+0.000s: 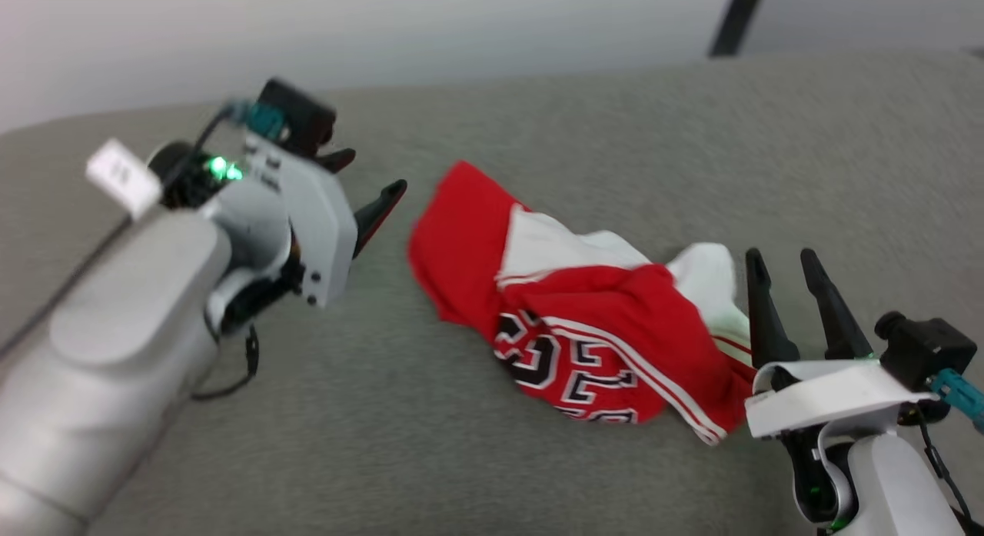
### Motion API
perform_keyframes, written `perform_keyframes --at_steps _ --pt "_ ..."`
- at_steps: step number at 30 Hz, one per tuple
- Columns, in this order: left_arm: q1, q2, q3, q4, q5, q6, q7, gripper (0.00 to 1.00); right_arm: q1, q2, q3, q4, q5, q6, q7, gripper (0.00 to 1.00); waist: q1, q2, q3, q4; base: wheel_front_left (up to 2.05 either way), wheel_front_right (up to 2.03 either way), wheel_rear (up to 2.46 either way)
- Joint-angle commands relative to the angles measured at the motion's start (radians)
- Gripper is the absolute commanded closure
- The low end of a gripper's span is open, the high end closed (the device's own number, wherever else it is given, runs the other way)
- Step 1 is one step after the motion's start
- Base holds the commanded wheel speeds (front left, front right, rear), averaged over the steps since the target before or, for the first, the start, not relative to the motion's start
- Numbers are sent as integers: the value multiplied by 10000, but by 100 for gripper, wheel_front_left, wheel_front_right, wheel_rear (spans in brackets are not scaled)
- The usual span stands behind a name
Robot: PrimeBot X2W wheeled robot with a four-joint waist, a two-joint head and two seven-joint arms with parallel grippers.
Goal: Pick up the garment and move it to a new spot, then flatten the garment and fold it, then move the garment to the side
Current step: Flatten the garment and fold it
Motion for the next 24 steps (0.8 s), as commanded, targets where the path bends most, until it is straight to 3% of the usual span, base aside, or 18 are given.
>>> perform_keyframes --at_steps 1,11,24 --pt "-388 45 -260 170 -401 6 310 0 -165 25 -18 -55 66 -14 -51 0 0 0 1212 -1346 0 0 0" --pt "-1894 -62 -1688 1412 -3665 5 3377 0 -136 117 74 -118 589 -14 -51 0 0 0 1640 -2295 0 0 0" --pt "-2487 -111 -2598 1633 -4543 4 3629 0 -353 116 268 -62 813 -14 -51 0 0 0 1739 -2499 0 0 0"
